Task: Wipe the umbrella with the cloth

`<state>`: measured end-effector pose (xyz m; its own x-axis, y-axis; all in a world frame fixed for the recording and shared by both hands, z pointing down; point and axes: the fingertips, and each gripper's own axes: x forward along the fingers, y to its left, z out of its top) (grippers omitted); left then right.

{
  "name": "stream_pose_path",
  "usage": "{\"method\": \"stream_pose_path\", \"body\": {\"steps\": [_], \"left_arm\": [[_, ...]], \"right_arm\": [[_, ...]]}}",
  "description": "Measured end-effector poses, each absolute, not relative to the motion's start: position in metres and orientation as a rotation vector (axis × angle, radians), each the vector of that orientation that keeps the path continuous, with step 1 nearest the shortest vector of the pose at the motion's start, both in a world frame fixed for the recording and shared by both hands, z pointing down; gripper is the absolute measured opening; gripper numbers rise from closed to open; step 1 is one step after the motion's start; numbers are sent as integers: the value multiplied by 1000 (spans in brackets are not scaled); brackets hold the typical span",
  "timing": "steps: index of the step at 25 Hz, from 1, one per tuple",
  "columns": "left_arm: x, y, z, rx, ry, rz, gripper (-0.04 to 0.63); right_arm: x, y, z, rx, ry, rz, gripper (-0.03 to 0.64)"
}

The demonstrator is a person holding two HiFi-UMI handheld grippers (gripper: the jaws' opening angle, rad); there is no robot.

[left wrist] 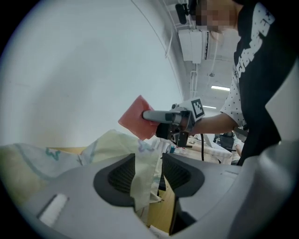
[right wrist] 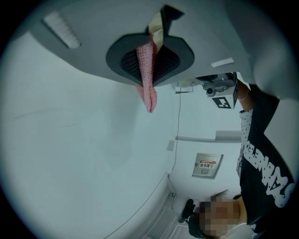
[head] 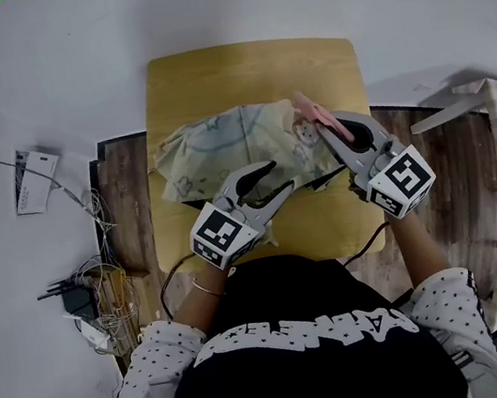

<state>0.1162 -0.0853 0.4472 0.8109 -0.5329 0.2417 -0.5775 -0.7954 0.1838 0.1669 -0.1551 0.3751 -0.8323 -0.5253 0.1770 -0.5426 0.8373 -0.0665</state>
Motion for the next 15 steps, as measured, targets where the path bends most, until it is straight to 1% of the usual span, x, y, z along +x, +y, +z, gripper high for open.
{"method": "stream_pose_path", "body": {"steps": [7, 11, 15], "left_arm": [[51, -74, 395, 2701, -1187, 135, 167], [-1, -65, 386, 2668, -1344, 244, 166], [-34, -65, 388, 2709, -1356, 322, 164]], "right_arm": [[163, -159, 342, 884, -2957, 188, 31], [146, -155, 334, 898, -2945, 142, 31], [132, -153, 317, 1019, -2909, 157, 31]]}}
